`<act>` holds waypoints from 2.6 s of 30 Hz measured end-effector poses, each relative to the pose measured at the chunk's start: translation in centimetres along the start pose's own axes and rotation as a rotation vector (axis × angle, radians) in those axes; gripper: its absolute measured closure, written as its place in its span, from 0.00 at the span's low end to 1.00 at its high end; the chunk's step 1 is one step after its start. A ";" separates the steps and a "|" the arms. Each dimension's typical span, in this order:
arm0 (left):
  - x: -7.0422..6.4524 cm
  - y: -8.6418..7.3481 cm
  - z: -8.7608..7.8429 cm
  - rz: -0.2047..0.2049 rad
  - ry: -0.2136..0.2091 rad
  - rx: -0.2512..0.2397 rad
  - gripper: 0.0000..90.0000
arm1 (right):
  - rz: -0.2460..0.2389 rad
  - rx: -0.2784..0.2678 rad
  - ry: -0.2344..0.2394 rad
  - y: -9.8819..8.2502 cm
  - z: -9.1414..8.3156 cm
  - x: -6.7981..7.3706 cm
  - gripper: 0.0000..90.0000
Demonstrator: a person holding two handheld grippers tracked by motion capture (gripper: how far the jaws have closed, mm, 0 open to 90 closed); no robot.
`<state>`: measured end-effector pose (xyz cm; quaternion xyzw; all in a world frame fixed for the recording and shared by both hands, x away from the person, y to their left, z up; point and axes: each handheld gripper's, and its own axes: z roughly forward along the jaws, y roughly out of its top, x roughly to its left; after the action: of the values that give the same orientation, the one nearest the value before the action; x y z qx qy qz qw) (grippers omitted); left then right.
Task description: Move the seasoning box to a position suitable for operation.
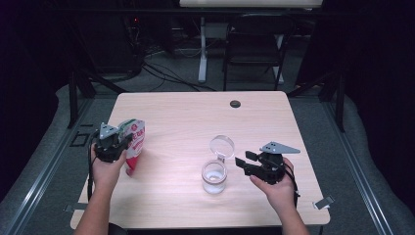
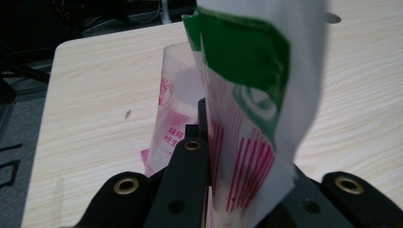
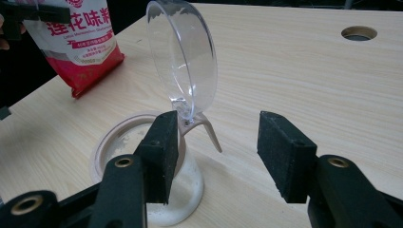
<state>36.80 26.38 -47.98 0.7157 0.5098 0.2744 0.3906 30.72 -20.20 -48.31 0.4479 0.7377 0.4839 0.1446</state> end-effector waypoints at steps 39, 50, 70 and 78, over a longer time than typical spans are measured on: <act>-7.5 5.8 -2.5 0.250 -0.242 0.021 1.00 | -0.016 -0.030 -0.015 0.0 -0.1 -0.6 0.48; -12.4 3.3 -2.4 0.341 -0.379 0.010 1.00 | -0.097 -0.014 -0.009 0.2 -0.2 0.1 0.52; -14.2 -1.6 -2.0 0.283 -0.515 -0.015 0.99 | -0.348 0.020 0.204 4.4 2.7 8.2 0.65; -14.4 -2.0 -2.0 0.276 -0.517 -0.023 0.96 | -0.374 0.106 0.222 4.5 6.2 9.0 0.80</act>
<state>29.50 13.70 -48.49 0.8200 0.2883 0.1391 0.4745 32.06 -8.78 -45.62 0.2543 0.8437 0.4556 0.1260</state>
